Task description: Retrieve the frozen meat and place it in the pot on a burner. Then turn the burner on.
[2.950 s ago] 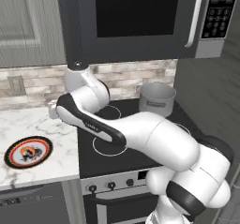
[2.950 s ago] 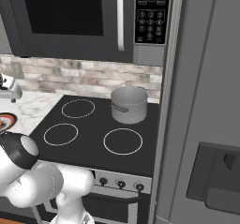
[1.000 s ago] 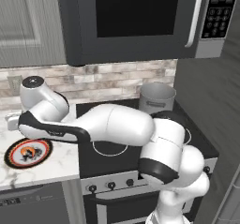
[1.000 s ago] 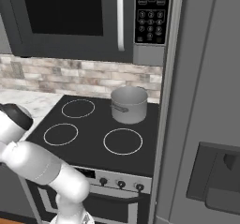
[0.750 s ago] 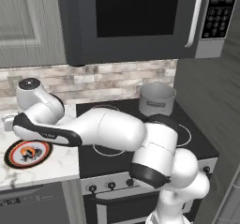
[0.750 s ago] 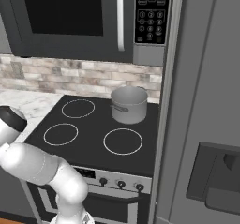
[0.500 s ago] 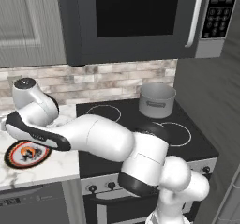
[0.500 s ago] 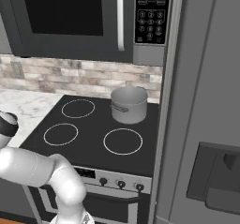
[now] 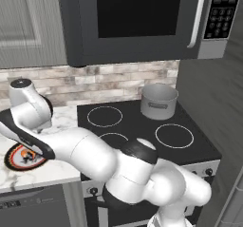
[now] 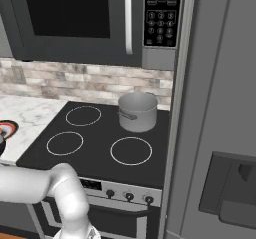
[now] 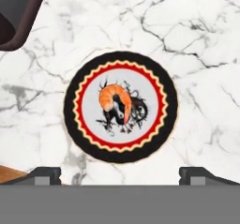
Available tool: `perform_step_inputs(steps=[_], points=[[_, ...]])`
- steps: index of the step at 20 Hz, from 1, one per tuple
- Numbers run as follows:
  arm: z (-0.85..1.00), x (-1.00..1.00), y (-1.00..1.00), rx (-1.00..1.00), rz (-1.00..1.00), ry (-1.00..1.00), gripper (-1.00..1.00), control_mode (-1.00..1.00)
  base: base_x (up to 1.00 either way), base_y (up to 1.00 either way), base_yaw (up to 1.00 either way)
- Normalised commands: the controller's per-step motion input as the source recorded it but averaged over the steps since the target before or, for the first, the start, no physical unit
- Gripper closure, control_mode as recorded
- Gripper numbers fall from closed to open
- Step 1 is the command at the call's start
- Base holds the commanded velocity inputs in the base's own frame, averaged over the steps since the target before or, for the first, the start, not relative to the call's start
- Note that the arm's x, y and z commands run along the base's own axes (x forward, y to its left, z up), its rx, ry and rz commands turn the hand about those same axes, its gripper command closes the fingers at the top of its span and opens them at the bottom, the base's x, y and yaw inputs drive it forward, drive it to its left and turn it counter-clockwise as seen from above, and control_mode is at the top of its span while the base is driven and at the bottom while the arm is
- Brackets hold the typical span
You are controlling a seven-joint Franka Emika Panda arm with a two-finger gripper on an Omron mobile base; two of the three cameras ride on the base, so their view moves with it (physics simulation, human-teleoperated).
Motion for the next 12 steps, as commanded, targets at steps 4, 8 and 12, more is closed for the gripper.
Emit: perform_step_inputs(steps=[4, 8, 12], points=[[-0.29, 0.02, 0.00, 0.00, 0.00, 0.06, -1.00, -1.00, 0.00, 0.00, 0.00], [-0.23, 0.08, 0.00, 0.00, 0.00, 0.00, -1.00, -1.00, 0.00, 0.00, 0.00], [-0.20, 0.06, 0.00, 0.00, 0.00, 0.00, -1.00, -1.00, 0.00, 0.00, 0.00]])
